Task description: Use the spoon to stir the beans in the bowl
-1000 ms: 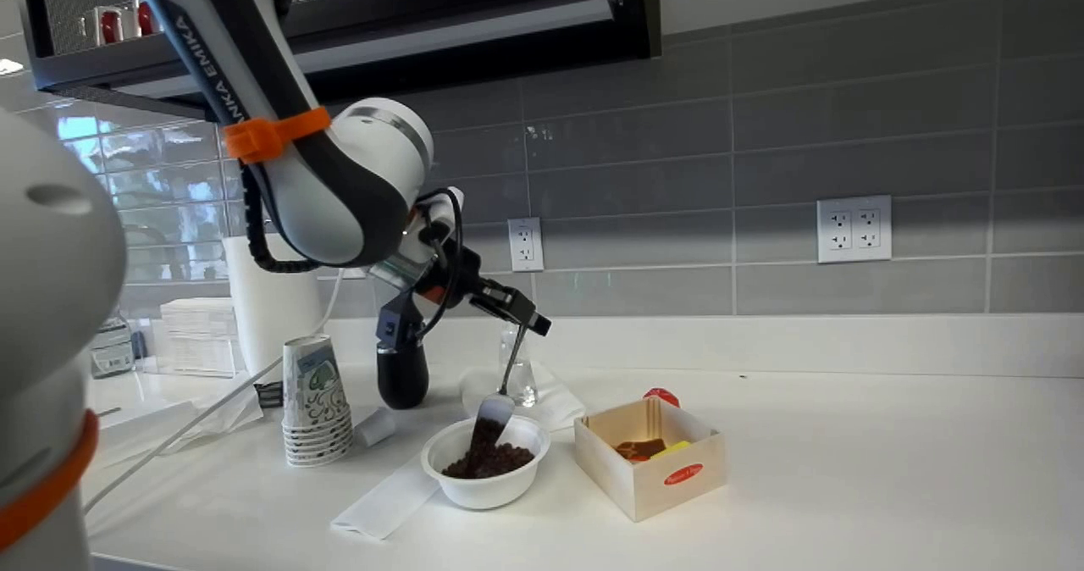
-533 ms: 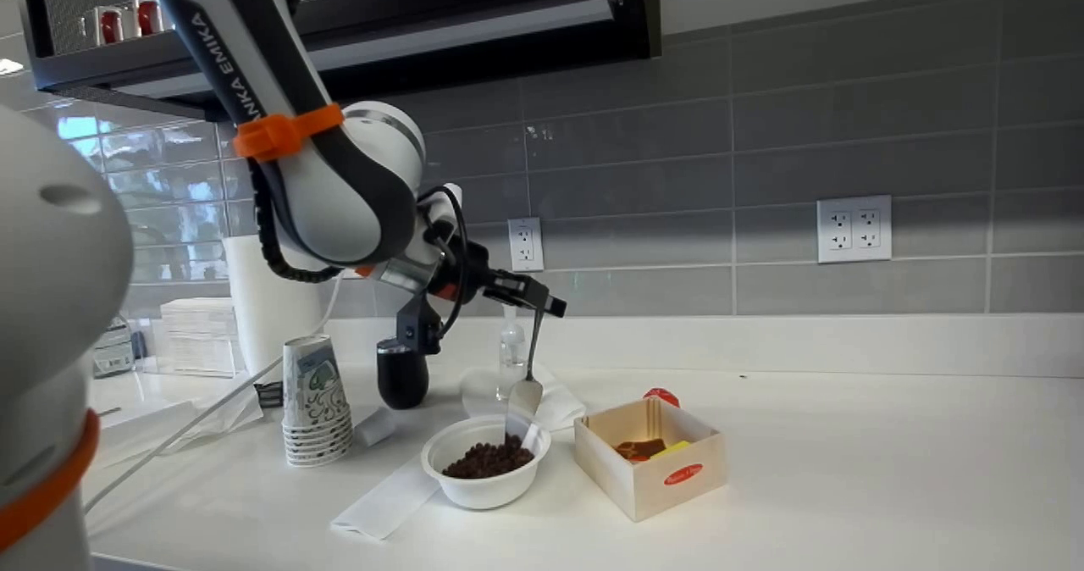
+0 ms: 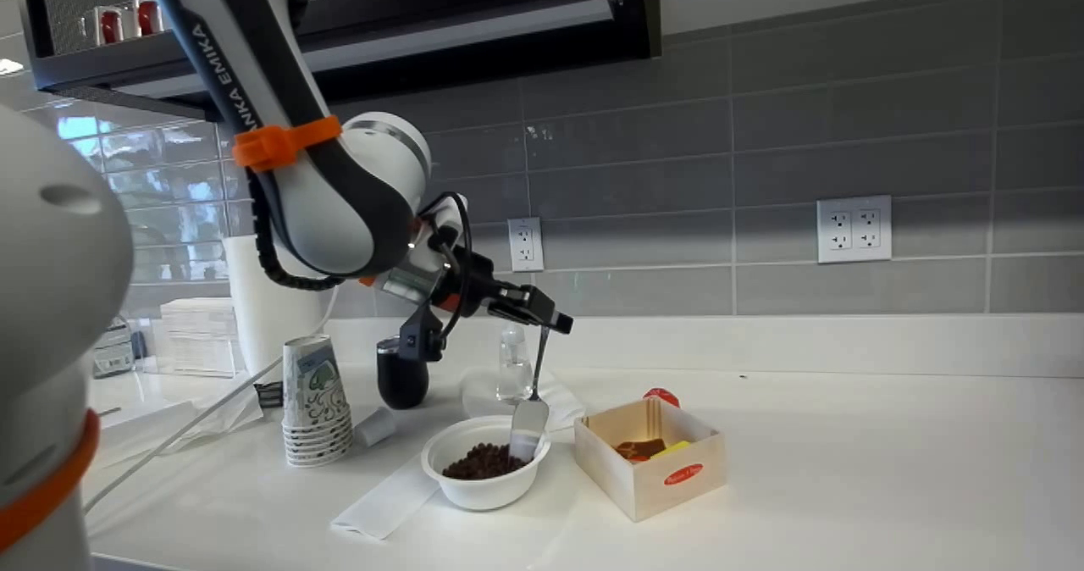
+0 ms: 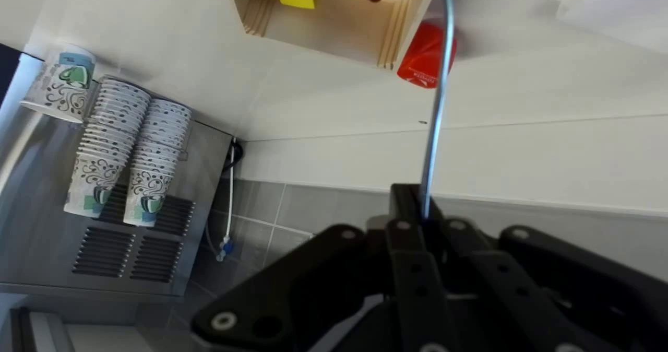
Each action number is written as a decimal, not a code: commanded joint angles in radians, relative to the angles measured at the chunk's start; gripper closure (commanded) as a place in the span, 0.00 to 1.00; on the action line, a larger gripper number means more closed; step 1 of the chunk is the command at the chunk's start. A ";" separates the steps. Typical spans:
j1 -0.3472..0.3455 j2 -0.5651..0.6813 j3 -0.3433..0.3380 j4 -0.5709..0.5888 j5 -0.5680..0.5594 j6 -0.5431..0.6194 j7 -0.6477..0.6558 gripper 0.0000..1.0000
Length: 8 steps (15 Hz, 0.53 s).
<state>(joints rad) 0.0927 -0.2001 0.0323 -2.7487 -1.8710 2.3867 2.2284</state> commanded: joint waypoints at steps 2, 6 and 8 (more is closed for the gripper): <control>-0.002 0.012 -0.020 0.001 0.138 0.027 -0.068 0.99; 0.000 0.005 -0.022 0.006 0.179 0.029 -0.027 0.99; 0.000 -0.006 -0.024 0.000 0.184 0.040 -0.002 0.99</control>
<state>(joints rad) 0.0922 -0.1936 0.0155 -2.7416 -1.7169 2.3922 2.1886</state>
